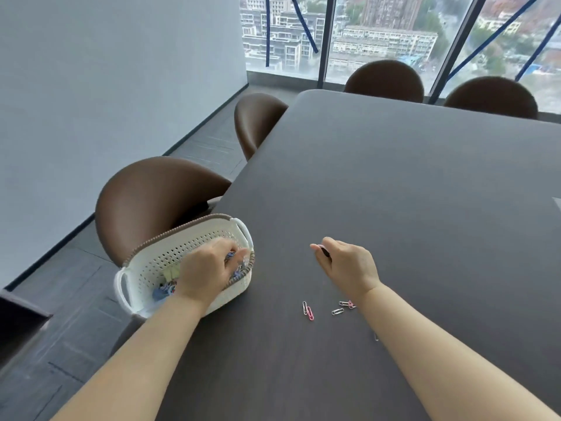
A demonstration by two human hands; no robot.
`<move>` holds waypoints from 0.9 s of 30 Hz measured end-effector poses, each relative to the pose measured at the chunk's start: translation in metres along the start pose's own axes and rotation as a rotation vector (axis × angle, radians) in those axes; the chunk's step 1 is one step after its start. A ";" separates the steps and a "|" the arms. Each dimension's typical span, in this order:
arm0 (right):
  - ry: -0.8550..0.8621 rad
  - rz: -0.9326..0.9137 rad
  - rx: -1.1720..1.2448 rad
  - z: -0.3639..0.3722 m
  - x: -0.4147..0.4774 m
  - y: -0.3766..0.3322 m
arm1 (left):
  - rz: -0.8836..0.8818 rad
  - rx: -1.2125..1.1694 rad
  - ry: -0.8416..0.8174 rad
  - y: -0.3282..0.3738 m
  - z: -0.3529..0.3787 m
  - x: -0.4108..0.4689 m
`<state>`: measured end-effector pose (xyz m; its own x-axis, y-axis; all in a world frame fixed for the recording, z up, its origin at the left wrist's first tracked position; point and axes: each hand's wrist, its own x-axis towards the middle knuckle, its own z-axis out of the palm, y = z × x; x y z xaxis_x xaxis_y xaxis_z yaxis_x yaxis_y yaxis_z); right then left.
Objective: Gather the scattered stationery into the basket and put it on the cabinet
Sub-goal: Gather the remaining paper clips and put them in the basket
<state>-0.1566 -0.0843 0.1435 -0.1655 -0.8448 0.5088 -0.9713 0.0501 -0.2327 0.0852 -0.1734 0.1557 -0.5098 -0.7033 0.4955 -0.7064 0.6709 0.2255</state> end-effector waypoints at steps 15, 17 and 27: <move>-0.233 -0.202 0.205 0.058 0.066 -0.167 | -0.224 0.133 -0.438 -0.113 -0.046 -0.007; -0.281 -0.164 0.184 0.068 0.071 -0.176 | -0.213 0.136 -0.439 -0.116 -0.048 -0.008; -0.578 -0.053 0.110 0.082 0.074 -0.170 | -0.113 -0.053 -0.526 -0.126 -0.040 -0.013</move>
<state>0.0100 -0.1990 0.1525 0.0325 -0.9995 -0.0048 -0.9470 -0.0293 -0.3199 0.2003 -0.2397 0.1546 -0.6186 -0.7855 -0.0181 -0.7525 0.5856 0.3015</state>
